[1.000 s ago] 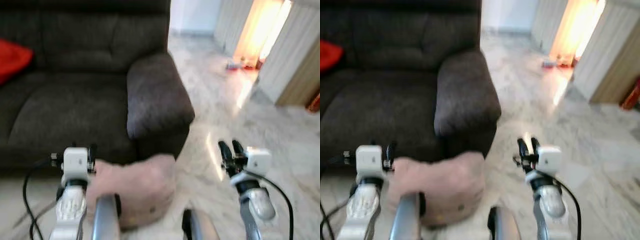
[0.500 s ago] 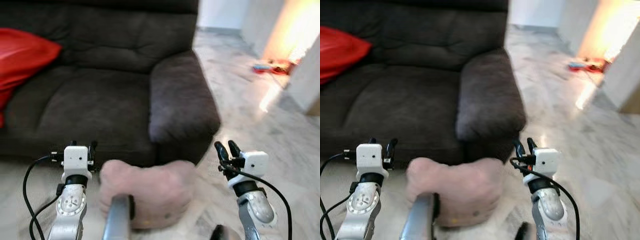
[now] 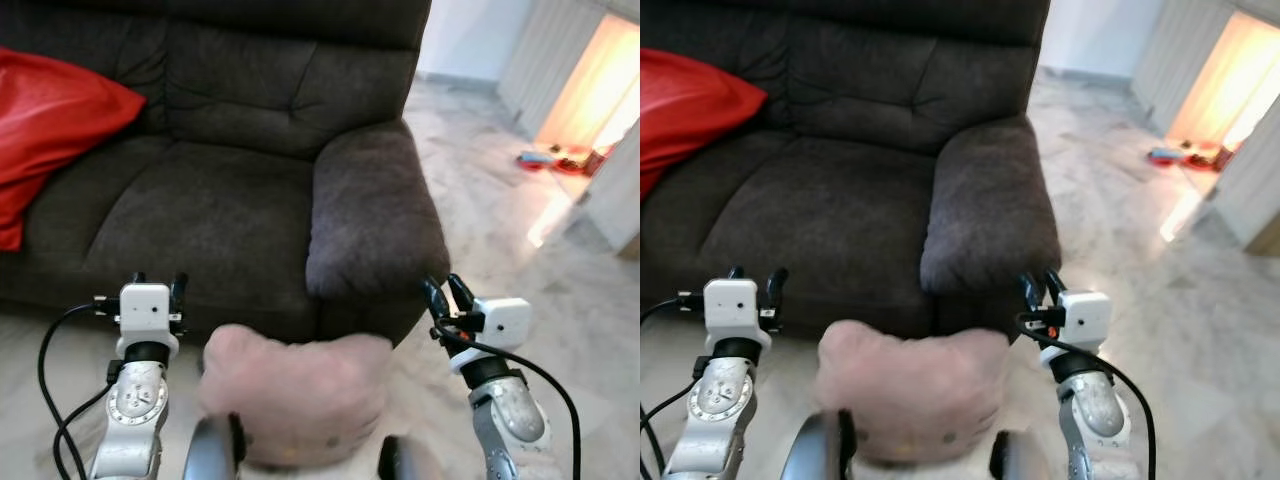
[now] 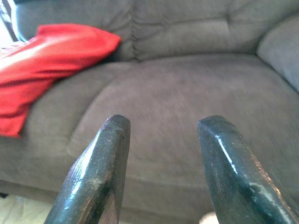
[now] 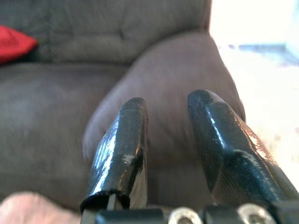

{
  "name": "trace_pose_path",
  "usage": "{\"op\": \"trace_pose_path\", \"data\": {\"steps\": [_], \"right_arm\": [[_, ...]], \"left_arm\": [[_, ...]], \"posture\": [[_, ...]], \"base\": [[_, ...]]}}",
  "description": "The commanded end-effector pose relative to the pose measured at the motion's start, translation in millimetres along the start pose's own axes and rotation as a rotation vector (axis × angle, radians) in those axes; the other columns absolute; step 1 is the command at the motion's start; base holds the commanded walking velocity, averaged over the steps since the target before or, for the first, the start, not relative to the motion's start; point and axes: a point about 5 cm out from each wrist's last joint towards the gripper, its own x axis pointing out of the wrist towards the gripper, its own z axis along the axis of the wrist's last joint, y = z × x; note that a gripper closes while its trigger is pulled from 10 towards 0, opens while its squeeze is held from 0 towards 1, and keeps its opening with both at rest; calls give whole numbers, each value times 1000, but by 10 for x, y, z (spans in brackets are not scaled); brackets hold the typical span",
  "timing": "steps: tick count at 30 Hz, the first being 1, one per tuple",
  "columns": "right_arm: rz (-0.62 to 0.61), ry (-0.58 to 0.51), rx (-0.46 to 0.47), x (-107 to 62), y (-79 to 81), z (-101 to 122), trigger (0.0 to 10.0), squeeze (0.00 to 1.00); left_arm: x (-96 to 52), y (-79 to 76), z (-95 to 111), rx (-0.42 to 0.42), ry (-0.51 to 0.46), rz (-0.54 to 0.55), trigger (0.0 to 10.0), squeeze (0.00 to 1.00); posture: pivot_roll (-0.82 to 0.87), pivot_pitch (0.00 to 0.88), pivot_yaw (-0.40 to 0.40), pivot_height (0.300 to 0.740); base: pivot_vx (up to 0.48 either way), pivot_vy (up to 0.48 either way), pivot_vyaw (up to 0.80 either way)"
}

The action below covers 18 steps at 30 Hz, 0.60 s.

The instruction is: Move the pillow to the sofa from floor

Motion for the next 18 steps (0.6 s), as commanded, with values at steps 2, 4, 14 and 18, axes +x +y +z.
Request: {"op": "trace_pose_path", "data": {"steps": [2, 4, 14, 18], "right_arm": [[-18, -9, -2, 9, -48, 35, 10000, 0], [-20, -8, -1, 10, -48, 32, 10000, 0], [-15, 6, 1, 2, -40, 10, 10000, 0], [-13, 8, 0, 2, -37, 9, 10000, 0]], "left_arm": [[6, -36, -37, -7, 22, -27, 10000, 0], [11, -64, -46, -7, 28, -50, 10000, 0], [-13, -151, -81, -52, 48, -114, 10000, 0], [12, -118, -32, -37, 21, -93, 10000, 0]], "posture": [[-7, 0, -90, 513], [-6, 0, -90, 513], [-4, 0, -93, 513], [-5, 0, -93, 513]], "base": [[0, 0, 0], [0, 0, 0], [0, 0, 0], [0, 0, 0]]}}
